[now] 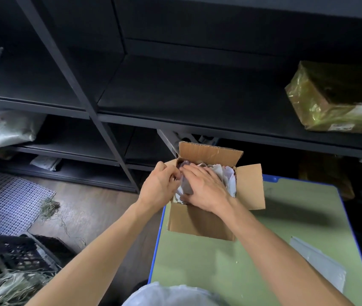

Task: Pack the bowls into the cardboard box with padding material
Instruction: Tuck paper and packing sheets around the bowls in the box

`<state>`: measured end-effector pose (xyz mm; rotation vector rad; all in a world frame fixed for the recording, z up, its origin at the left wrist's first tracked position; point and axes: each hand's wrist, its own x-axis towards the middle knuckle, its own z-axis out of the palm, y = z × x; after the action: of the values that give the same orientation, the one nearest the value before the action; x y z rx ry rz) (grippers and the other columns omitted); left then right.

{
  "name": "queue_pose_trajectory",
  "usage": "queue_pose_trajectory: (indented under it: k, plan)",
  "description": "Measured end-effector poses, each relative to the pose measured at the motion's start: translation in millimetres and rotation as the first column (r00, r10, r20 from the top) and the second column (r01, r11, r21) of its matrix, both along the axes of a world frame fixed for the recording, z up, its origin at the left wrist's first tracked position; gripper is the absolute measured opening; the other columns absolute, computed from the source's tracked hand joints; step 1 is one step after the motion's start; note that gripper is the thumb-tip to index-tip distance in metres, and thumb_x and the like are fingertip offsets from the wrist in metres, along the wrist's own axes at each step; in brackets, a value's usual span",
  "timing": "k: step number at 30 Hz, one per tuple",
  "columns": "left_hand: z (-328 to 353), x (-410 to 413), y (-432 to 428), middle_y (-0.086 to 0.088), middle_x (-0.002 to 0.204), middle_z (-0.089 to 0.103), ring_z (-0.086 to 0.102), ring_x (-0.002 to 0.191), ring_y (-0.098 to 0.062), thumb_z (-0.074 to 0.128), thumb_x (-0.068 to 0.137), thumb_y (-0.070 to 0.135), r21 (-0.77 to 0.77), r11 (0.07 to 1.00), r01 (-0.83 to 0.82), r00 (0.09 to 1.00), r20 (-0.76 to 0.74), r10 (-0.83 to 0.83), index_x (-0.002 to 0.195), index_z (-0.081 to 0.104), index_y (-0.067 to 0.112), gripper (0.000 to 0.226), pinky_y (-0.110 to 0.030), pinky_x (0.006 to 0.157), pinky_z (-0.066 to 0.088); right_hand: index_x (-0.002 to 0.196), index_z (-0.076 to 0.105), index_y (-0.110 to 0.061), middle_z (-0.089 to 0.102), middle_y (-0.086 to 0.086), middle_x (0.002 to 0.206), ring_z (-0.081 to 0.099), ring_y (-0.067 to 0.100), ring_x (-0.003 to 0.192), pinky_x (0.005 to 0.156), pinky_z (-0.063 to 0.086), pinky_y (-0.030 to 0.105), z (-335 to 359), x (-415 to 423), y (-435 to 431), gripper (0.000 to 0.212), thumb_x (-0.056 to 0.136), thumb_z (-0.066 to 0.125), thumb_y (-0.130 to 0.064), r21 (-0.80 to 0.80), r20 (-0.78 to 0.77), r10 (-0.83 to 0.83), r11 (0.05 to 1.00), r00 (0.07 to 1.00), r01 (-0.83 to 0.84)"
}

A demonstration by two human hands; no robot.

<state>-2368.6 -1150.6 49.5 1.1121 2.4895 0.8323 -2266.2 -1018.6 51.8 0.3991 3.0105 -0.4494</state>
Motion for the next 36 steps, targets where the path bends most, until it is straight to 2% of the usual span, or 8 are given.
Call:
queue_pose_trajectory:
  k: [6, 12, 19, 22, 25, 29, 33, 36]
  plan:
    - [-7.9, 5.8, 6.8, 0.001, 0.097, 0.045, 0.047, 0.071, -0.016, 0.052, 0.097, 0.011, -0.052, 0.998, 0.021, 0.997, -0.070, -0.024, 0.102, 0.056, 0.013, 0.007, -0.032, 0.064, 0.048, 0.156, 0.027, -0.023, 0.024, -0.009, 0.163, 0.016, 0.008, 0.151, 0.123, 0.012, 0.032, -3.1, 0.1, 1.8, 0.085, 0.086, 0.068, -0.049, 0.022, 0.006, -0.002, 1.000, 1.000, 0.002]
    - [-13.2, 6.0, -3.6, 0.004, 0.094, 0.045, 0.054, 0.066, -0.020, 0.049, 0.100, 0.021, -0.047, 0.999, 0.021, 0.999, -0.041, -0.023, 0.116, 0.056, 0.016, 0.018, -0.036, 0.064, 0.051, 0.157, 0.026, -0.023, 0.021, -0.010, 0.164, 0.012, 0.007, 0.152, 0.123, 0.018, 0.038, -7.8, 3.8, 4.7, 0.098, 0.078, 0.075, -0.053, -0.107, 0.054, -0.040, 0.993, 0.998, 0.046]
    - [-11.7, 3.4, 2.6, 0.000, 0.098, 0.052, 0.054, 0.071, -0.025, 0.049, 0.097, 0.012, -0.055, 0.998, 0.017, 0.998, -0.055, -0.020, 0.114, 0.054, 0.013, 0.017, -0.031, 0.062, 0.040, 0.156, 0.027, -0.021, 0.024, -0.006, 0.164, 0.019, 0.010, 0.151, 0.122, 0.020, 0.034, -2.8, -5.0, 1.7, 0.086, 0.083, 0.068, -0.044, 0.030, 0.080, 0.009, 0.999, 0.997, -0.011]
    - [-9.2, 5.6, -0.2, -0.007, 0.113, 0.056, 0.058, 0.083, -0.024, 0.048, 0.099, 0.011, -0.048, 0.997, 0.054, 0.996, -0.070, -0.058, 0.121, 0.053, 0.009, 0.023, -0.035, 0.071, 0.049, 0.155, 0.028, -0.022, 0.025, -0.007, 0.164, 0.019, 0.008, 0.150, 0.121, 0.018, 0.029, -6.5, -2.1, 1.7, 0.084, 0.084, 0.071, -0.033, 0.077, 0.049, 0.020, 0.997, 0.999, -0.024]
    - [-9.9, 5.1, -5.5, 0.001, 0.116, 0.051, 0.047, 0.075, -0.011, 0.044, 0.102, 0.020, -0.134, 0.987, 0.089, 0.979, -0.171, -0.111, 0.133, 0.046, 0.015, 0.032, -0.021, 0.062, 0.039, 0.158, 0.024, -0.020, 0.019, -0.006, 0.165, 0.016, 0.009, 0.152, 0.121, 0.015, 0.028, -1.4, 4.1, 1.5, 0.087, 0.086, 0.070, -0.037, 0.032, 0.045, 0.023, 0.999, 0.999, -0.024]
    - [-13.0, 5.8, -13.8, 0.004, 0.108, 0.044, 0.038, 0.057, -0.010, 0.055, 0.094, 0.024, -0.155, 0.982, 0.110, 0.983, -0.126, -0.130, 0.133, 0.044, 0.017, 0.041, -0.020, 0.050, 0.027, 0.158, 0.025, -0.021, 0.021, -0.006, 0.165, 0.016, 0.010, 0.152, 0.121, 0.014, 0.027, 1.1, 9.3, -0.3, 0.088, 0.086, 0.071, -0.044, 0.014, 0.029, 0.015, 1.000, 0.999, -0.015]
    - [-7.6, 10.2, -8.7, -0.001, 0.126, 0.045, 0.045, 0.079, -0.012, 0.048, 0.098, 0.019, -0.179, 0.978, 0.107, 0.974, -0.179, -0.139, 0.140, 0.038, 0.013, 0.044, -0.020, 0.060, 0.034, 0.156, 0.029, -0.021, 0.026, -0.005, 0.163, 0.020, 0.011, 0.151, 0.120, 0.016, 0.026, -3.3, 6.2, -2.3, 0.082, 0.085, 0.071, -0.024, 0.093, 0.002, 0.028, 0.995, 1.000, -0.028]
    - [-5.6, 12.4, -7.3, -0.005, 0.126, 0.045, 0.047, 0.097, -0.017, 0.037, 0.101, 0.021, -0.170, 0.972, 0.162, 0.959, -0.203, -0.196, 0.138, 0.040, 0.009, 0.040, -0.023, 0.068, 0.037, 0.155, 0.031, -0.020, 0.029, -0.004, 0.162, 0.023, 0.012, 0.150, 0.120, 0.018, 0.027, -7.4, 5.8, -2.3, 0.082, 0.083, 0.072, -0.022, 0.105, -0.010, 0.029, 0.994, 1.000, -0.028]
